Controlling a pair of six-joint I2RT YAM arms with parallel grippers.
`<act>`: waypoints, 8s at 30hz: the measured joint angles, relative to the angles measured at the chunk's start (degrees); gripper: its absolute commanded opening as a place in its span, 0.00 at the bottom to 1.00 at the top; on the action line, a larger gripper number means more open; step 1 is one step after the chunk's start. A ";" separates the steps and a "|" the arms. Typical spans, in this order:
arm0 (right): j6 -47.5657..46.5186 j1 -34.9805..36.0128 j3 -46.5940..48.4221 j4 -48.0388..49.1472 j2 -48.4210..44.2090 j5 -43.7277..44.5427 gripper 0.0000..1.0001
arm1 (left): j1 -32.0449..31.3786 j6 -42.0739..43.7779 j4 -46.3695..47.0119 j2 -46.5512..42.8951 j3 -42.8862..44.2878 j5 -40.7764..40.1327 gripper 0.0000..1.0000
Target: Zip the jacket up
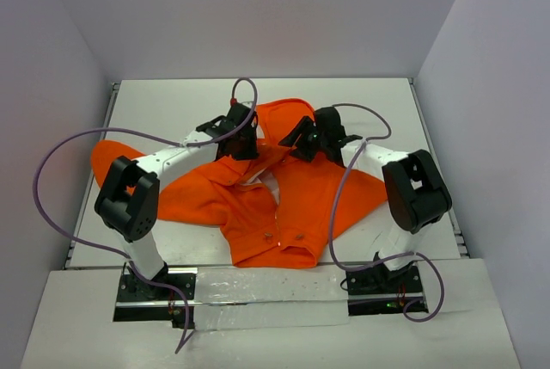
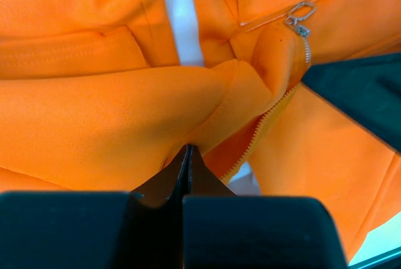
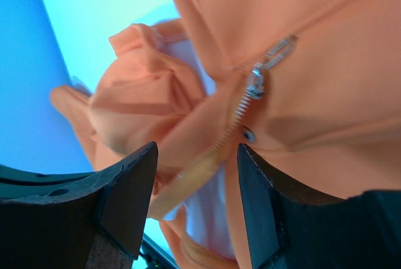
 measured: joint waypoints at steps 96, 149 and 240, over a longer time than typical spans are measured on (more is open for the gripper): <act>-34.04 4.72 6.35 6.35 -13.81 -30.92 0.00 | 7.88 -17.74 32.92 -31.23 -22.56 27.93 0.71; -37.41 5.42 6.57 -0.30 -16.93 -30.68 0.00 | 11.39 -35.64 71.39 -21.54 -32.54 38.39 0.00; -40.00 20.05 23.35 -31.00 -18.72 4.68 0.55 | 7.28 16.29 30.81 -32.39 -23.19 36.67 0.00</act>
